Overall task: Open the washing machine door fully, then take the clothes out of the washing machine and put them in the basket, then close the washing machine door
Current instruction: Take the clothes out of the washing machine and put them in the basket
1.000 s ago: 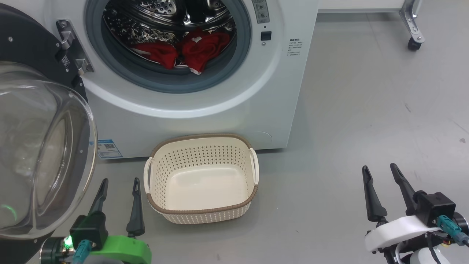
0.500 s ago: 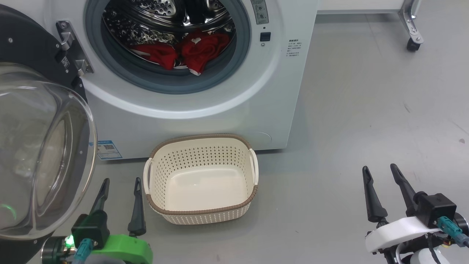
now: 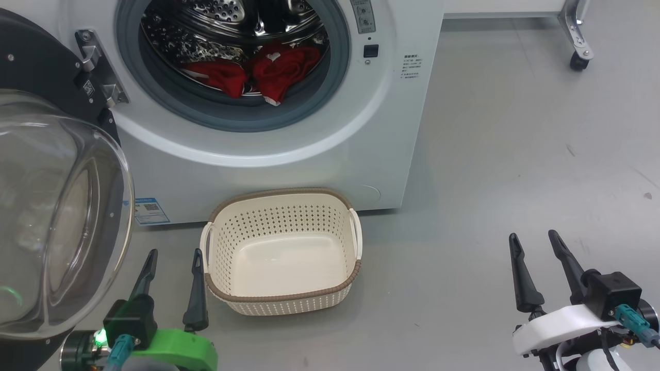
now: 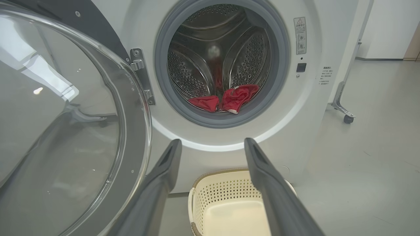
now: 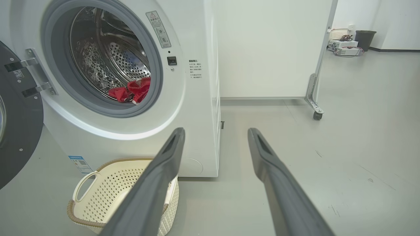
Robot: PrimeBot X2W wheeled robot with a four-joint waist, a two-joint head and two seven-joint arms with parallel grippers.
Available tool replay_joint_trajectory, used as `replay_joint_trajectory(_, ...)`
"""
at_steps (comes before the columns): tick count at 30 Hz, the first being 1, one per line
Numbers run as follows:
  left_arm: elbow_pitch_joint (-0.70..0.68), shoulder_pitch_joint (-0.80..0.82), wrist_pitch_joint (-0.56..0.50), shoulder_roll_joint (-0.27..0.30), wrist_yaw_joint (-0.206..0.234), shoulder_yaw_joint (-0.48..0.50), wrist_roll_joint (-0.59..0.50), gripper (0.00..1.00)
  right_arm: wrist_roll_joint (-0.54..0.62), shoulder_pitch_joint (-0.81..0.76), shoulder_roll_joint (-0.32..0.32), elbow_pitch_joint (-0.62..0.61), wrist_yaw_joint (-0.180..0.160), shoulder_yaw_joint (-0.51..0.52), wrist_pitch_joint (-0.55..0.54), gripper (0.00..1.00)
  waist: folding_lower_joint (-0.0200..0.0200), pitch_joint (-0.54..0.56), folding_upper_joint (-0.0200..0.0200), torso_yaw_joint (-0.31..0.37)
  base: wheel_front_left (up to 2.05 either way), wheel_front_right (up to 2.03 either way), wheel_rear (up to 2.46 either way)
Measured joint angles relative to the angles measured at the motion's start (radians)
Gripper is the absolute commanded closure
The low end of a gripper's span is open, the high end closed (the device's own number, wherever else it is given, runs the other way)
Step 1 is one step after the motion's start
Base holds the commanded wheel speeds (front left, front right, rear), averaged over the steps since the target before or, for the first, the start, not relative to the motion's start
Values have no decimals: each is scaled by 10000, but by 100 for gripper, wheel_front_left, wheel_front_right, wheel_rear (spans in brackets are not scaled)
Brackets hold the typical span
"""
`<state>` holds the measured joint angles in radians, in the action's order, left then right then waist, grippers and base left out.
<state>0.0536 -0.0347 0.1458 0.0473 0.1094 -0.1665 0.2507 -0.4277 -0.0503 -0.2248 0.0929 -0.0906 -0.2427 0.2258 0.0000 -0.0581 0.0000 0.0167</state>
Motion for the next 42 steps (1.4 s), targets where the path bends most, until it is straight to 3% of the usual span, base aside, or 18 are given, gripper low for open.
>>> replay_joint_trajectory(42, -155, 3, 23, -2, 86, -75, -15, 0, 0, 4, -33, -21, 12, 12, 12, 0, 0, -226, 0, 38, 79, -79, 0)
